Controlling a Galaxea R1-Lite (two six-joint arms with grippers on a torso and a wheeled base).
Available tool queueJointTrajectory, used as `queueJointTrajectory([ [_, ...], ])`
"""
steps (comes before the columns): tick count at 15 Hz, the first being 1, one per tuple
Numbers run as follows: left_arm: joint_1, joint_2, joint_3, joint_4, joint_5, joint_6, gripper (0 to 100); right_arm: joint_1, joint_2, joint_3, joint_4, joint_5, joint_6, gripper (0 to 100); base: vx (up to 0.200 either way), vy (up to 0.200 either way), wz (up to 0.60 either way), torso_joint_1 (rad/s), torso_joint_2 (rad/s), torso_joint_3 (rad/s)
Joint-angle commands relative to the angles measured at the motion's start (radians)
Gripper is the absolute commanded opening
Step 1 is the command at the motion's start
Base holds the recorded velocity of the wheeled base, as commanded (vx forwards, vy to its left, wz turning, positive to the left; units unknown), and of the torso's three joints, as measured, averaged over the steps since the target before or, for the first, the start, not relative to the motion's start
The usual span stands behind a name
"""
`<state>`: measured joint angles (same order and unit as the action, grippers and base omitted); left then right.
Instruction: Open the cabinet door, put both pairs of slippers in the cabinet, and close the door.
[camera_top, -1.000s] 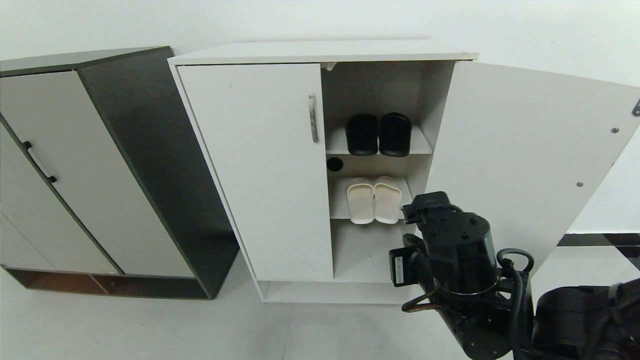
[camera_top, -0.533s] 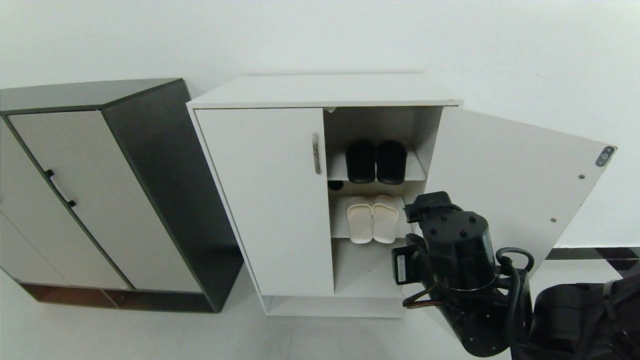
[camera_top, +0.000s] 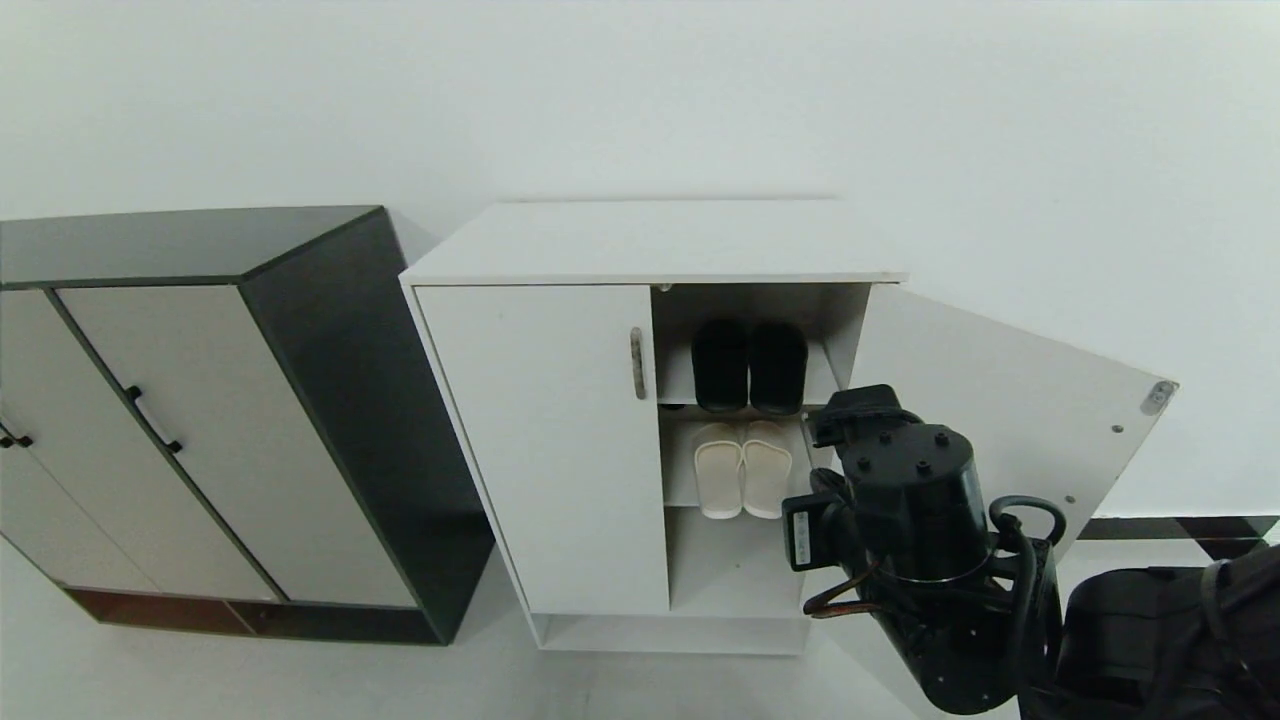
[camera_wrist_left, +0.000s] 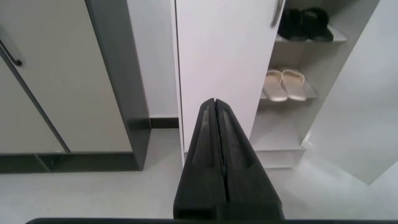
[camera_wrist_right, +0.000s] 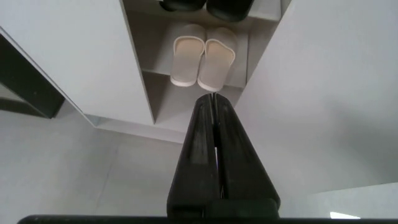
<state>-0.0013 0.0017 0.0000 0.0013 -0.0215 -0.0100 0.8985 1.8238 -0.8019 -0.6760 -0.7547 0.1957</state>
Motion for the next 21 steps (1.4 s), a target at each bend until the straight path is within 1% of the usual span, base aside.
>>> queueJointTrajectory([
  [1,0.0,0.001,0.0,0.0,0.0,-0.001,0,0.0,0.002,0.001,-0.001,0.0,-0.001,0,0.0,0.0,0.0,0.178,-0.5,-0.315],
  [7,0.0,0.001,0.0,0.0,0.0,-0.001,0,0.0,0.005,0.003,-0.001,0.0,0.001,0,0.0,0.0,0.0,0.201,-0.51,-0.304],
  [15,0.0,0.001,0.0,0.0,0.0,-0.001,0,0.003,0.002,0.013,-0.022,0.009,-0.001,0,0.0,0.0,0.0,0.245,-0.56,-0.319],
  [21,0.0,0.001,0.0,0.0,0.0,-0.001,0,0.008,0.002,0.024,-0.025,0.021,-0.007,0,0.0,0.0,0.0,0.033,-0.07,-0.041],
])
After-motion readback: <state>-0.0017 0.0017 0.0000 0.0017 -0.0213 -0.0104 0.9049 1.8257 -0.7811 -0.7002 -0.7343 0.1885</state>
